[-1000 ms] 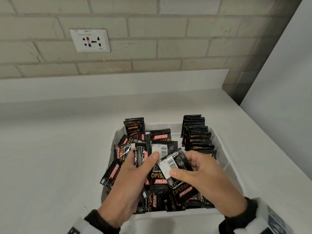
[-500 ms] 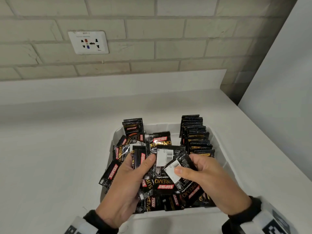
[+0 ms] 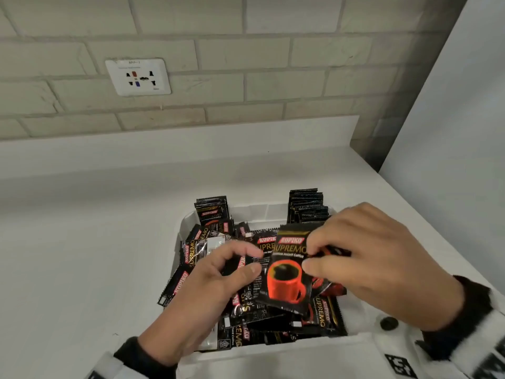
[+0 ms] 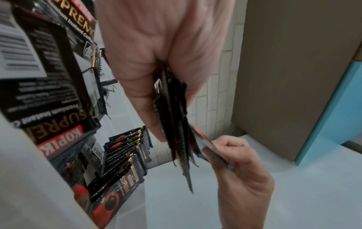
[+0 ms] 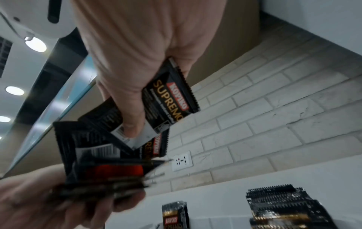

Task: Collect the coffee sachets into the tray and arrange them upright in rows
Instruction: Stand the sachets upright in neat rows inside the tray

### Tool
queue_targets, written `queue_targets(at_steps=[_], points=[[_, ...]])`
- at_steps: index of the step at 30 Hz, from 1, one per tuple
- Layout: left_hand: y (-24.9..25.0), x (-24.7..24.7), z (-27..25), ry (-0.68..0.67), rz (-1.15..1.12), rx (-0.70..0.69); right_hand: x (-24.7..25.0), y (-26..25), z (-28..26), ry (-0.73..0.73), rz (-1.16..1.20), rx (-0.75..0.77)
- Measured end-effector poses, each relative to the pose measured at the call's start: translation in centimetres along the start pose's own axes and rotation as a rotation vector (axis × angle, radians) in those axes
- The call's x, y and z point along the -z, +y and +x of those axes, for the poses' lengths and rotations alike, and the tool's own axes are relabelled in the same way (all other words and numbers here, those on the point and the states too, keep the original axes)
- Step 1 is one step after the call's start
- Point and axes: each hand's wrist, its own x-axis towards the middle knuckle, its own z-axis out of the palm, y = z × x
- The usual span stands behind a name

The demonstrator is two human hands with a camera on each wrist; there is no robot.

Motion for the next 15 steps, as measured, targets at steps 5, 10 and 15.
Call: queue_targets(at_steps=[5, 10, 15], points=[[0.1, 0.4, 0.0, -0.036, -0.083, 0.109, -0.3, 0.0, 0.1, -0.038, -0.025, 0.081], [0.4, -0.5, -0.3, -0.079, -0.086, 0.065, -1.2, -0.6, 0.0, -0.066, 0.014, 0.101], [0.7, -0.4, -0.1, 0.040, -0.067, 0.008, -1.6, 0.1, 0.2, 0.001, 0.251, -0.270]])
